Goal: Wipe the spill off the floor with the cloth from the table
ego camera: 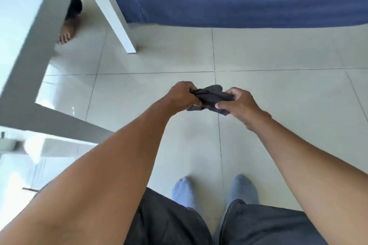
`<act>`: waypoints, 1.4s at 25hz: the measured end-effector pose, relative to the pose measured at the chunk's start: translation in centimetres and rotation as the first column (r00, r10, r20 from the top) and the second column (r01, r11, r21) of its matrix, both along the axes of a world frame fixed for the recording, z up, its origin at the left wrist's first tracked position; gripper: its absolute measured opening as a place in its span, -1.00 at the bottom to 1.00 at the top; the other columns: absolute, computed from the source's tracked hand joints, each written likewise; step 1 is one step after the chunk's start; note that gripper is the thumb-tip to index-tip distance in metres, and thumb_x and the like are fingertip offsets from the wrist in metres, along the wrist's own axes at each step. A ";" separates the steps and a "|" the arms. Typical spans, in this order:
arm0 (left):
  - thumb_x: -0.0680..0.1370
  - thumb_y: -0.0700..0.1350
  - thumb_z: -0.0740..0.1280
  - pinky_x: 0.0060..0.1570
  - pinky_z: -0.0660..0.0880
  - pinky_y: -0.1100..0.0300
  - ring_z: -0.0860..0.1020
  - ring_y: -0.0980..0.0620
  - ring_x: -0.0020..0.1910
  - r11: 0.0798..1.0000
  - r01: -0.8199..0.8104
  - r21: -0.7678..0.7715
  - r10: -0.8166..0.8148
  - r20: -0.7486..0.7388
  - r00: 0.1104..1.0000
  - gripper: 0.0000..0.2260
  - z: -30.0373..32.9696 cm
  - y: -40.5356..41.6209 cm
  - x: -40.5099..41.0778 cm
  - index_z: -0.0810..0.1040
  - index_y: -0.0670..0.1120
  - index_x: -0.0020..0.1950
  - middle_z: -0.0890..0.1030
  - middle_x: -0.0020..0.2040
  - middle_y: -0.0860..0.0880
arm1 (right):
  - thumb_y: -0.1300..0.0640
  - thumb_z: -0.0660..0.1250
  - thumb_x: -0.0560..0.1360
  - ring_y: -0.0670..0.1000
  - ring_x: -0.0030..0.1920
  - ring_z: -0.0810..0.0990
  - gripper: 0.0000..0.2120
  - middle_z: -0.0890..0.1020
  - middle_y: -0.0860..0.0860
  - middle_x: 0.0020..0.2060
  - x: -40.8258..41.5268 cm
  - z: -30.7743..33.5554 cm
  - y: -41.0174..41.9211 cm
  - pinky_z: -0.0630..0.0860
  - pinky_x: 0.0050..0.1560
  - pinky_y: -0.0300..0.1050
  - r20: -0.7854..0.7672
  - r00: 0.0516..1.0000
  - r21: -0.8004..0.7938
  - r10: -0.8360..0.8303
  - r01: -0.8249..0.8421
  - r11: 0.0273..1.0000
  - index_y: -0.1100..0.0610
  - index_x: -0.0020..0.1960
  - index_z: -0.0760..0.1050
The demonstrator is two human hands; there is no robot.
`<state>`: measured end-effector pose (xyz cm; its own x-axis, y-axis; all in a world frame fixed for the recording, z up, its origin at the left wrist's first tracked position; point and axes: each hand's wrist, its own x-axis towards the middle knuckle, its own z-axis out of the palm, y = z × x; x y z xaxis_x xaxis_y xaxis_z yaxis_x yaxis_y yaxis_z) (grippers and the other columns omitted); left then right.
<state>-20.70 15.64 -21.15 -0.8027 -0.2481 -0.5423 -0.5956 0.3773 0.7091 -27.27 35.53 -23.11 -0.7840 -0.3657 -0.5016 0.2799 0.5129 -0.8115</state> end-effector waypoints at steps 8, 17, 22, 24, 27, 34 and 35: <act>0.40 -0.26 0.44 -0.05 0.56 0.09 0.61 0.03 -0.09 0.981 -0.193 -0.019 0.154 -0.526 0.836 -0.63 24.1 -9.1 12.0 0.57 -0.11 0.19 0.68 0.05 -0.22 | 0.30 0.49 0.46 0.01 -0.04 0.70 -0.59 0.73 0.02 0.03 5.7 21.5 -10.5 0.60 -0.03 -0.05 -0.087 0.990 -0.611 0.114 -0.144 0.778 0.06 0.27 0.56; 0.39 -0.28 0.45 0.23 0.56 -0.03 0.64 -0.11 0.14 0.763 -0.644 -0.058 0.495 -0.588 0.640 -0.40 31.5 -22.1 25.1 0.48 -0.05 0.42 0.67 0.13 -0.15 | 0.19 0.54 0.42 0.11 -0.03 0.75 -0.58 0.72 0.09 0.03 17.3 27.7 -26.3 0.72 -0.19 0.10 -0.276 0.913 -0.564 0.300 -0.407 0.719 0.04 0.23 0.52; 0.56 -0.02 0.33 0.39 0.37 -0.13 0.40 -0.24 0.44 0.466 -0.432 -0.772 0.300 -0.322 0.898 -0.42 23.9 -22.9 25.5 0.28 -0.06 0.56 0.44 0.49 -0.17 | 0.04 0.38 0.57 0.23 0.42 0.42 -0.50 0.46 0.14 0.44 18.8 23.1 -28.8 0.45 0.35 0.13 -0.781 0.347 0.271 0.520 -0.562 0.782 0.07 0.47 0.39; 0.61 -0.06 0.24 0.48 0.24 -0.02 0.32 -0.19 0.52 0.528 -0.365 -0.767 0.178 -0.320 0.930 -0.52 20.3 -21.1 26.2 0.34 -0.06 0.55 0.38 0.55 -0.13 | 0.00 0.24 0.64 0.16 0.55 0.28 -0.60 0.40 0.07 0.54 19.7 21.2 -28.2 0.30 0.47 0.21 -0.779 0.164 0.372 0.606 -0.656 0.656 0.01 0.47 0.43; 0.68 0.01 0.10 0.56 0.04 0.06 0.14 -0.07 0.62 0.553 -0.355 -0.754 0.185 -0.304 0.935 -0.53 17.5 -20.7 27.4 0.27 -0.06 0.59 0.24 0.62 -0.11 | -0.05 0.08 0.69 0.04 0.63 0.13 -0.58 0.27 -0.01 0.61 19.7 20.3 -28.1 0.18 0.50 0.34 -0.667 0.107 0.484 0.737 -0.690 0.538 -0.06 0.53 0.33; 0.69 0.01 0.03 0.58 0.02 -0.13 0.04 -0.13 0.64 0.578 -0.285 -0.764 0.161 -0.235 0.958 -0.54 18.7 -22.2 27.8 0.25 -0.05 0.59 0.24 0.62 -0.08 | -0.04 0.12 0.69 0.02 0.65 0.06 -0.56 0.25 0.04 0.62 15.6 22.6 -22.3 0.12 0.57 0.25 -0.653 0.195 0.445 0.732 -0.683 0.580 0.04 0.54 0.34; 0.68 0.03 0.03 0.56 0.06 -0.17 0.07 -0.17 0.63 0.548 -0.306 -0.778 0.152 -0.267 0.952 -0.53 19.1 -21.9 27.2 0.28 -0.06 0.57 0.29 0.59 -0.11 | -0.05 0.12 0.69 0.02 0.65 0.06 -0.55 0.24 0.05 0.62 14.6 22.8 -20.8 0.12 0.57 0.24 -0.667 0.230 0.442 0.708 -0.643 0.625 0.05 0.54 0.34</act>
